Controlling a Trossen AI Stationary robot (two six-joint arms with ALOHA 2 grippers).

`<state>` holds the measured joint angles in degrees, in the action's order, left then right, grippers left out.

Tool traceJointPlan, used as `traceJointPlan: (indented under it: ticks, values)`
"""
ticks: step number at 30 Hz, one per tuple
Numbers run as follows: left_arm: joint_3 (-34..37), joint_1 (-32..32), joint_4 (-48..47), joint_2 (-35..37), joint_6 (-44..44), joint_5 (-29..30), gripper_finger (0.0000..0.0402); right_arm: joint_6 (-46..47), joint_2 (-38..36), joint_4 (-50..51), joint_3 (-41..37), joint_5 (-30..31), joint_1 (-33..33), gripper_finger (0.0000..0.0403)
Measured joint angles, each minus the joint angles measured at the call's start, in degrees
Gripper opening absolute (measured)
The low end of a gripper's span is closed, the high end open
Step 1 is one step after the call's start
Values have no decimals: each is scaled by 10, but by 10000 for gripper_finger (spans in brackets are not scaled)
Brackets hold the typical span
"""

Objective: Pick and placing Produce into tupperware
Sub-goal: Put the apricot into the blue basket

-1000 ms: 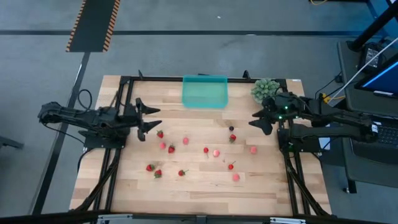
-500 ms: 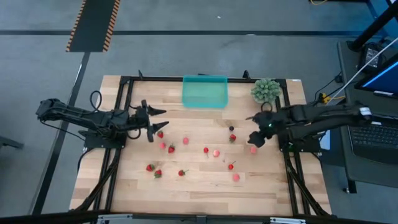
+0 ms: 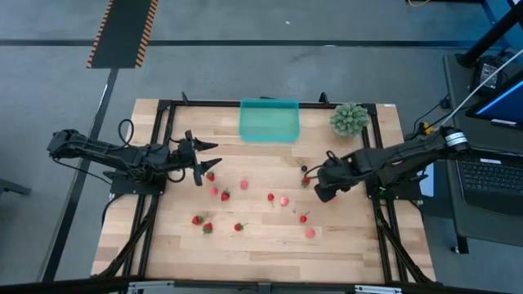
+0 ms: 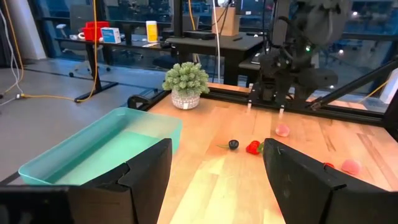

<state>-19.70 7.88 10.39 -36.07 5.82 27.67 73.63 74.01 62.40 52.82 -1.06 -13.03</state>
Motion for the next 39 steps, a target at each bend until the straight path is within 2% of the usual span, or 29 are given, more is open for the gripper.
traceJointPlan:
  ticks: [5,14,20,32,39]
  values:
    - [0,0,0,0,0,3,246,-31,14,4,-7,5,-17,291]
    - [0,0,0,0,1,3,246,-24,14,8,-7,30,-18,291]
    - [0,0,0,0,2,2,246,20,20,14,-7,30,-19,291]
    - [0,0,0,0,20,2,246,200,81,19,-7,24,-37,291]
    - [0,0,-1,0,31,2,246,227,98,12,-8,9,-41,291]
